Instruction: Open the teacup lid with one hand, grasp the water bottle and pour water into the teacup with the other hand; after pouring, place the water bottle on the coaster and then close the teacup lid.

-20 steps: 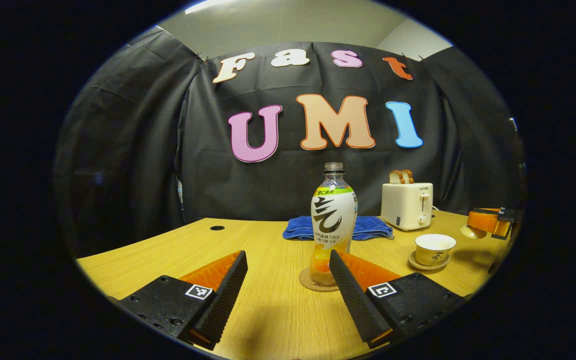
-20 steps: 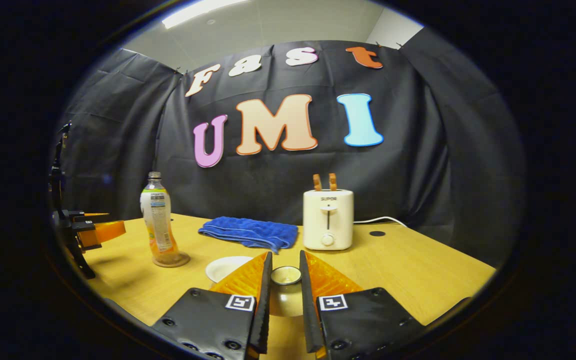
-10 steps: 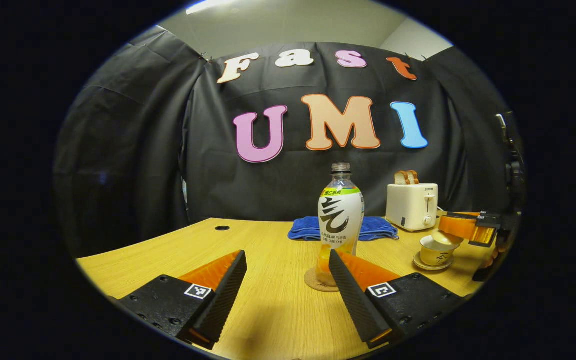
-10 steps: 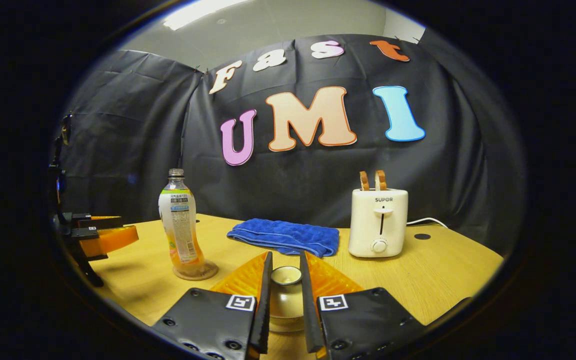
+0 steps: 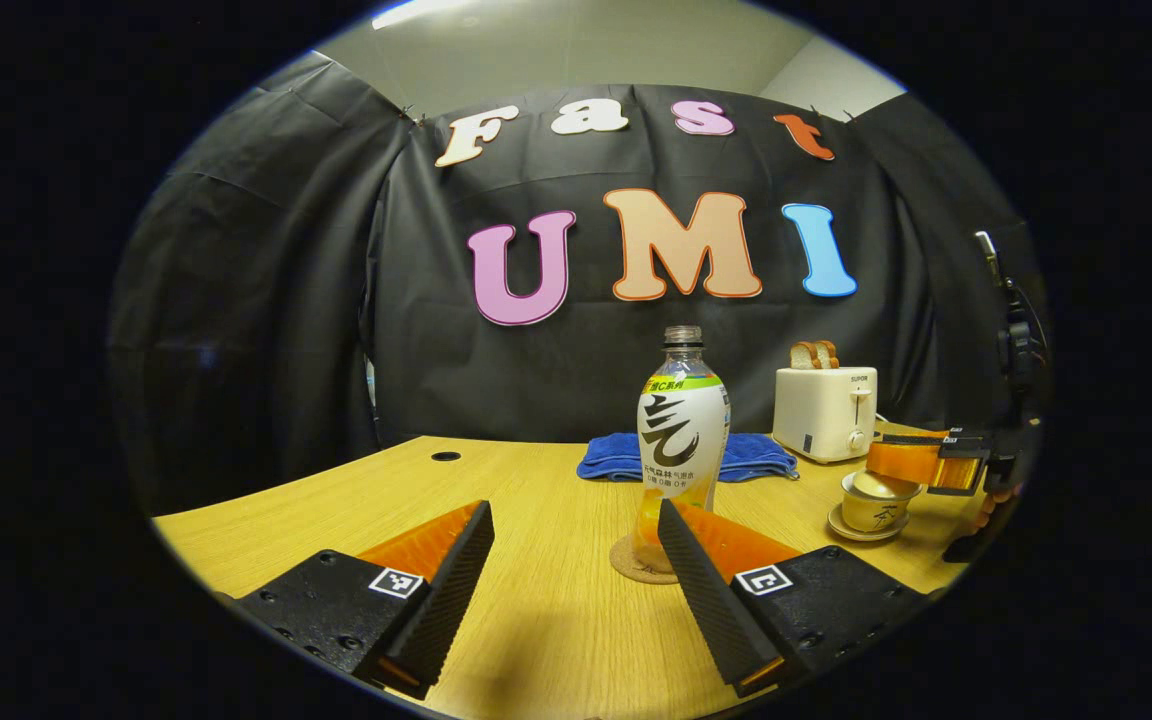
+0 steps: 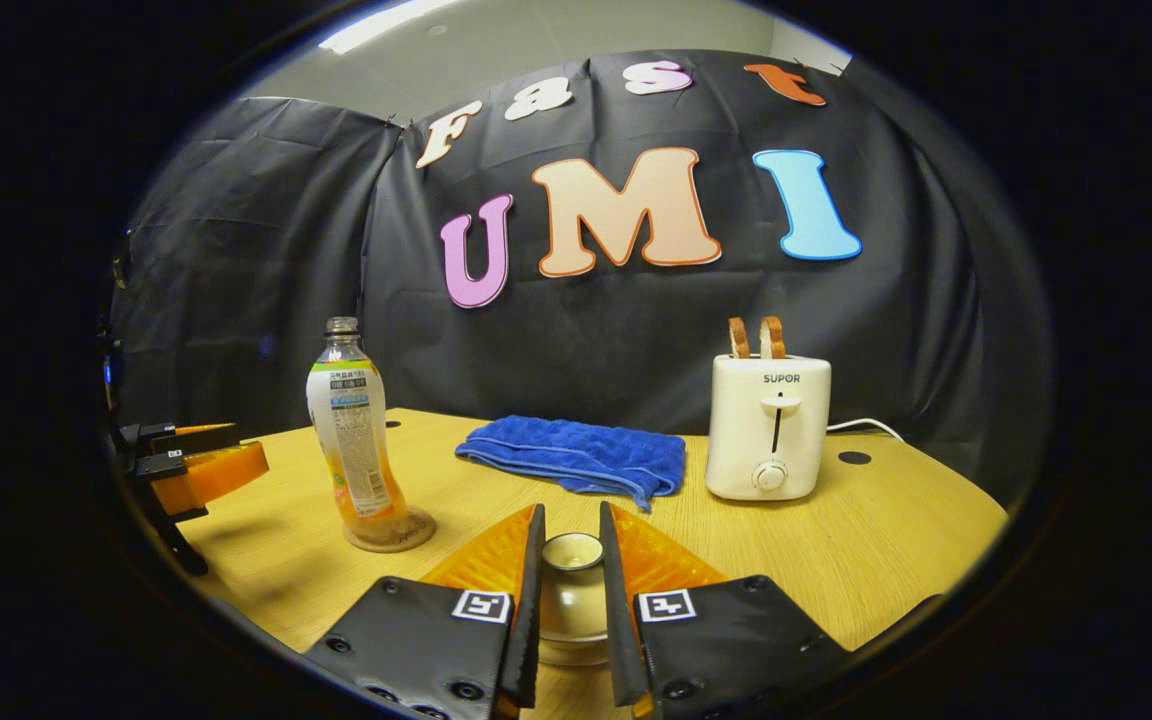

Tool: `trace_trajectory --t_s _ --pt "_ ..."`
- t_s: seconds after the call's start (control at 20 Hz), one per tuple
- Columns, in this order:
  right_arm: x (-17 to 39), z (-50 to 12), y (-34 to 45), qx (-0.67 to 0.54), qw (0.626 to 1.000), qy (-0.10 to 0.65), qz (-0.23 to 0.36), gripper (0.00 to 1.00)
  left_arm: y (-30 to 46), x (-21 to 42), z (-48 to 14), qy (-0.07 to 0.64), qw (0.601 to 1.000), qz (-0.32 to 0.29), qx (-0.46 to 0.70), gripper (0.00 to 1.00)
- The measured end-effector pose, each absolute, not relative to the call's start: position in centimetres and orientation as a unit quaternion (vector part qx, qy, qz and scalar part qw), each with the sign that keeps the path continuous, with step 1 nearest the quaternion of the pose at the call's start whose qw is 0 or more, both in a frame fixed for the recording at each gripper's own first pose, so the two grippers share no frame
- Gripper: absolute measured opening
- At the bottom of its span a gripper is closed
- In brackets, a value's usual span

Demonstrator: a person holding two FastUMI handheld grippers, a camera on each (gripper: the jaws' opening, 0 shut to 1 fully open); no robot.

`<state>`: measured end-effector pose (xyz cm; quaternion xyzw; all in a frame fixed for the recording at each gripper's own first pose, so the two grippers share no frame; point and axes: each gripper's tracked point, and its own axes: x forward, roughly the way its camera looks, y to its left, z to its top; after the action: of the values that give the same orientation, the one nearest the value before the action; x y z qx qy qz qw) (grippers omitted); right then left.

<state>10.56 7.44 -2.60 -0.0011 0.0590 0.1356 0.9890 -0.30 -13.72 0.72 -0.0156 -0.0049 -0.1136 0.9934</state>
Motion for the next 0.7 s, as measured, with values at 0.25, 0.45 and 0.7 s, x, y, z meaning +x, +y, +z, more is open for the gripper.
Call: trace_trajectory --t_s 0.25,0.45,0.7 --pt "10.82 -2.95 7.21 0.000 0.989 0.073 0.128 0.33 -13.70 -0.28 0.68 -0.005 0.993 -0.114 -0.016 0.96" --pt "10.80 -3.20 7.00 0.002 0.989 0.080 0.123 0.39 -13.78 -0.26 0.65 -0.005 0.993 -0.115 -0.016 0.99" --pt "10.29 -3.05 7.01 0.011 0.988 0.076 0.135 0.83 -13.71 -0.27 0.69 -0.005 0.993 -0.115 -0.016 0.96"
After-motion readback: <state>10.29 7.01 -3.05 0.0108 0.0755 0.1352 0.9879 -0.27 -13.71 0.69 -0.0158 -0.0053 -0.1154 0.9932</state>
